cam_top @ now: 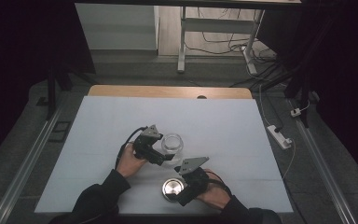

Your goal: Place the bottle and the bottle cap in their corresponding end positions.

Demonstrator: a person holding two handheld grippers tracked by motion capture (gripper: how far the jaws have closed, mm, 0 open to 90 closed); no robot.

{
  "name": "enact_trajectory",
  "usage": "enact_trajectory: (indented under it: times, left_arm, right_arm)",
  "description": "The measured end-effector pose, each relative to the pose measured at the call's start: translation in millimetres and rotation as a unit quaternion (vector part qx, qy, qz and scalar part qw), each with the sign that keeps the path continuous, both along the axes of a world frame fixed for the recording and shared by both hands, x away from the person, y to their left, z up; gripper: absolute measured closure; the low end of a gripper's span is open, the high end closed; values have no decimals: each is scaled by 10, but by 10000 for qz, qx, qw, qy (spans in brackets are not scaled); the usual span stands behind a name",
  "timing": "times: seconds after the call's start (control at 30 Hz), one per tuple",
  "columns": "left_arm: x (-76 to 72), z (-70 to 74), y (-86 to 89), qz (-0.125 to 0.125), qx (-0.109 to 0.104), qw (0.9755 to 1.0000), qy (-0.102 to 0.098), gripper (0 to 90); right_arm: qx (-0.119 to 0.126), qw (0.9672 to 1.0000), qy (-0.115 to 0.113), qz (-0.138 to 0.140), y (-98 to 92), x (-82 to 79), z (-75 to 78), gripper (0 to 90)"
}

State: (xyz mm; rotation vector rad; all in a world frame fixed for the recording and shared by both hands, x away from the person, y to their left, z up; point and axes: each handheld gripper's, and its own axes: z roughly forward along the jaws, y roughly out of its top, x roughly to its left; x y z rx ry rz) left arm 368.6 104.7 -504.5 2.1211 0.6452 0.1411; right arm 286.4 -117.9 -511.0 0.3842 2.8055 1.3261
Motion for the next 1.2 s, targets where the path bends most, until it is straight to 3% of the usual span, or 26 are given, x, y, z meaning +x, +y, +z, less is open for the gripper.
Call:
enact_trajectory:
  times: [0.27, 0.43, 0.7, 1.2]
  left_arm:
    - [-94, 103, 163, 77, -245, 9997, -5, 6]
    - [-157, 120, 197, 69, -207, 9998, -24, 4]
    - [-261, 161, 191, 19, -123, 9999, -79, 0]
    - [-395, 210, 309, 82, -258, 9996, -50, 0]
  right_arm:
    - [187, 9997, 72, -162, -55, 29, 57, 10]
    - [212, 9995, 59, -224, -68, 19, 77, 0]
    - [349, 9988, -181, -286, -106, -12, 148, 0]
    - [451, 9972, -278, -528, -256, 6, 205, 0]
